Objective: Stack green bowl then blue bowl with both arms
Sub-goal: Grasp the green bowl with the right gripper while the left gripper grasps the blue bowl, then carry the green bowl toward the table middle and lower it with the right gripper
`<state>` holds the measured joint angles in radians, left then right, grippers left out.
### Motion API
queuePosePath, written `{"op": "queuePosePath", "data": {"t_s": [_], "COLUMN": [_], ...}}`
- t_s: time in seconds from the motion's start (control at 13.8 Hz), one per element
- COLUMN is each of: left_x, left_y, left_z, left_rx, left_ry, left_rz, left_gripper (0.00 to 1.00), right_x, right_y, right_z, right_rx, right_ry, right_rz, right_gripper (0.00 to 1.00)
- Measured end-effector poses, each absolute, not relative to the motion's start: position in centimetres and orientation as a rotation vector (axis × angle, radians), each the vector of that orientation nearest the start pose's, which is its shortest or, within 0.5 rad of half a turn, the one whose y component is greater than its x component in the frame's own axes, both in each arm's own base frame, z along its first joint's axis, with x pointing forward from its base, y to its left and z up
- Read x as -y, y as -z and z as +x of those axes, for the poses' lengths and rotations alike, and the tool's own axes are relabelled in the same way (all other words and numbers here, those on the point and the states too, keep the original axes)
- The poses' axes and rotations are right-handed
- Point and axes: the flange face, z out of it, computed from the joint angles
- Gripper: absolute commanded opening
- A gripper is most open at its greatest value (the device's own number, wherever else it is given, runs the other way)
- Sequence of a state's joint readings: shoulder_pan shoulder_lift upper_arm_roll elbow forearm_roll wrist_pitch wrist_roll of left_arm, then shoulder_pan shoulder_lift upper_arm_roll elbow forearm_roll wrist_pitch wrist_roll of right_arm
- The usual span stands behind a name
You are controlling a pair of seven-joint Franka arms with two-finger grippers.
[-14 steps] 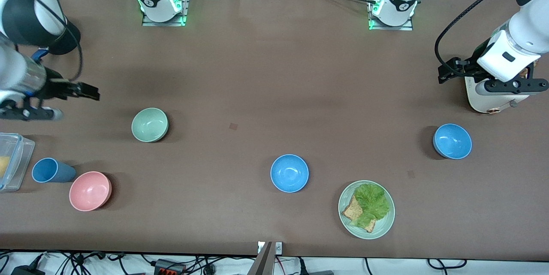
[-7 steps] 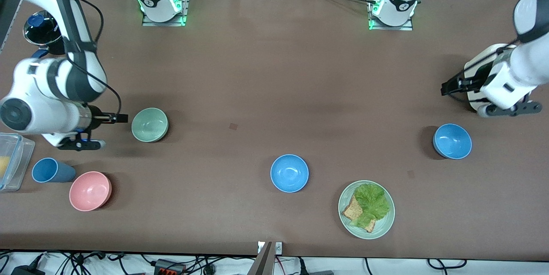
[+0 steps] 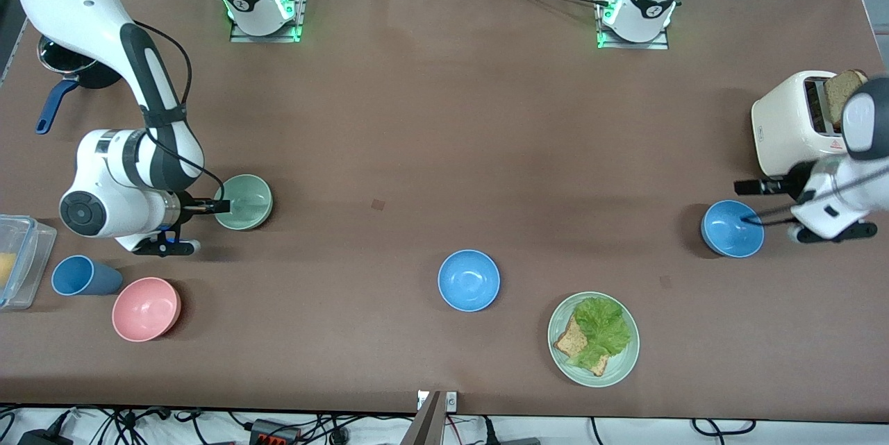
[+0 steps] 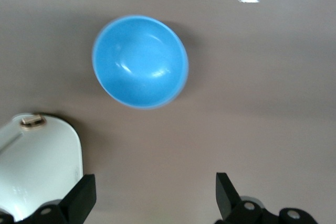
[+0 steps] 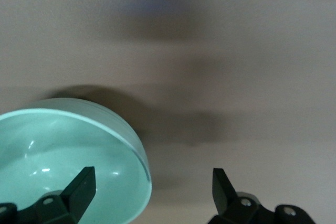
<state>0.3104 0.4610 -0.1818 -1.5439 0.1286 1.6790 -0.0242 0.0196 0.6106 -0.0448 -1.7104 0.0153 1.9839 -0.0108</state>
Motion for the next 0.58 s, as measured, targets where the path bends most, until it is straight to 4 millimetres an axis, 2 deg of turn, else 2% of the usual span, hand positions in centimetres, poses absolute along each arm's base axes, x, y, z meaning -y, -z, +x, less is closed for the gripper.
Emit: {"op": "queuePosePath", "data": {"t_s": [0.07,0.22,0.29,0.44,0.58], "left_x": [-12.0,-13.7,-14.4,-15.4,-16.2], "left_y": [-35.3,-33.4,-32.7,-31.4,-29.6], "left_z": [64.8,66.0,66.2,66.2,65.6], "left_rx": [0.195,0.193,0.143,-0.051,-0.150], "left_ry": [-0.450,-0.343,-0.303,-0.216,-0.174], "left_rz": [-3.070,-3.082,-3.093,-3.112,-3.116], "left_gripper": [1.00,1.00,1.00,1.00,1.00], "right_x": [1.2,1.1,1.1,0.6,-0.3], "right_y": [-20.7,-19.8,-19.6,-19.6,-19.7], "right_z": [63.2,63.1,63.0,63.0,63.1], "right_rx": [-0.044,-0.053,-0.053,-0.041,-0.018], "right_ry": [-0.540,-0.559,-0.564,-0.566,-0.566], "right_rz": [-3.089,-3.077,-3.076,-3.076,-3.078], "right_gripper": [0.57,0.17,0.02,0.00,0.00]}}
